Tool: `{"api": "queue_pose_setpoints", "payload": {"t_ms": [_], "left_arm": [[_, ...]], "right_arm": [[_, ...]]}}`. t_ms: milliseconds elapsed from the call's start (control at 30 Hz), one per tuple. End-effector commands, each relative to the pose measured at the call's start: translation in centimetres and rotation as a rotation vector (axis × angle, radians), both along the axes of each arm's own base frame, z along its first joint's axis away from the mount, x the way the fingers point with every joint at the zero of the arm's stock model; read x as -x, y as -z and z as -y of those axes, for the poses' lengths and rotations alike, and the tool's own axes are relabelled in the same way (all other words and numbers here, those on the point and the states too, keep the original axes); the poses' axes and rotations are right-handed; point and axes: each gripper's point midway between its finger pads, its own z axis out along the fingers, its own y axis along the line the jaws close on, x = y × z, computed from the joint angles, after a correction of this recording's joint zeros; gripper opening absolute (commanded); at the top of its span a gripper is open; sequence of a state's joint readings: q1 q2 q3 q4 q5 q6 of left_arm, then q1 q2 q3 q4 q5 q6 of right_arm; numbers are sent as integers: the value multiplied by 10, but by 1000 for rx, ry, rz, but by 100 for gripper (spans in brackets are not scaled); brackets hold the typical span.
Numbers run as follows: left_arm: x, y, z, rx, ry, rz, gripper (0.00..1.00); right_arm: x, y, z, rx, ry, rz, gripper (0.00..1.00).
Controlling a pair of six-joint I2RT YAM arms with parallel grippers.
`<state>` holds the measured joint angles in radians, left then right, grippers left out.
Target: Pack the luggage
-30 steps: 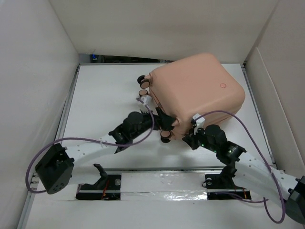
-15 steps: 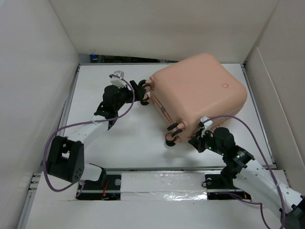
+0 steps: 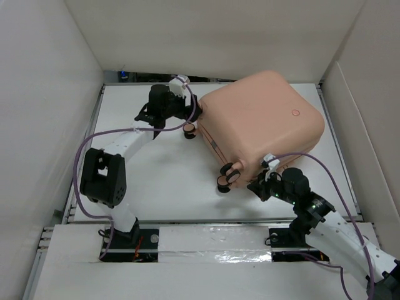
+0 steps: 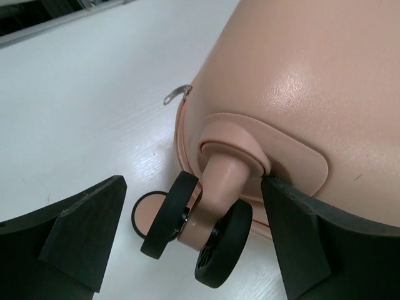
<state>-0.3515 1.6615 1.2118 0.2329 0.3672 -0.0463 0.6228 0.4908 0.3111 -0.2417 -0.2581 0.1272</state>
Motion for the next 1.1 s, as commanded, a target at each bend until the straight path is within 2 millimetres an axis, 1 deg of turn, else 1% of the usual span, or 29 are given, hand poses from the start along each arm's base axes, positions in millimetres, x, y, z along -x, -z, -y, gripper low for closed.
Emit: {"api": "queue_pose_setpoints", "payload": {"t_ms": [0,100,133,200,233,300,333,367,433,500,533,600,633,667,700,733,767,800,833,867,900,933,967,1000,1033,1067], "left_arm": [[-10,7,5,-100,72,-18,87],[-14,14,6,-126,89,-38,85],[-12,18,12,-131,108,-49,80],[-11,21,12,-138,121,-54,73],[-8,24,15,-131,138,-60,62],[-7,27,17,-129,152,-66,46],[-8,27,18,-126,159,-67,28],[-10,27,18,-126,154,-72,17],[-13,23,15,-113,107,-77,0],[-17,12,12,-82,58,-42,0],[-14,4,7,-38,6,-27,0],[-5,-2,4,29,-34,-19,0],[9,4,-8,42,-89,-29,0],[17,-4,-4,107,-117,-12,0],[26,-4,-6,129,-141,1,0],[46,11,-19,126,-192,-7,0],[55,10,-20,170,-211,6,0],[68,15,-15,190,-204,-3,0],[85,26,-23,187,-232,-1,0],[94,28,-23,192,-240,-1,0],[106,30,-17,219,-230,-22,0],[124,36,-17,242,-208,-38,0],[134,35,-15,273,-194,-43,0],[145,35,-11,300,-173,-50,0],[166,37,-7,333,-143,-63,0],[176,37,-4,348,-127,-72,0]], "right_arm": [[4,-69,-26,-178,-131,181,0],[4,-69,-25,-178,-128,180,0],[1,-69,-23,-175,-115,180,0],[0,-70,-23,-176,-109,183,0],[0,-70,-23,-174,-106,181,0],[-1,-71,-23,-173,-102,182,0],[-2,-71,-23,-172,-97,182,0],[-3,-71,-23,-171,-96,181,0],[-5,-73,-22,-166,-89,184,0],[-7,-75,-21,-164,-74,187,0],[-10,-80,-20,-171,-62,200,0],[-15,-88,-18,-182,-35,214,0],[-22,-90,-17,-179,-12,223,0],[-28,-99,-14,-179,4,245,0],[-32,-102,-14,-173,10,248,0],[-35,-106,-14,-168,5,252,0],[-45,-111,-12,-158,23,251,0],[-51,-115,-10,-152,27,265,0],[-55,-120,-10,-158,19,276,0],[-64,-118,-6,-141,34,265,0],[-77,-131,7,-143,83,288,0],[-81,-137,10,-151,72,296,0],[-87,-141,16,-152,86,297,0],[-102,-144,31,-145,135,292,0],[-105,-152,32,-165,112,305,0],[-112,-155,34,-177,109,311,0]]}}
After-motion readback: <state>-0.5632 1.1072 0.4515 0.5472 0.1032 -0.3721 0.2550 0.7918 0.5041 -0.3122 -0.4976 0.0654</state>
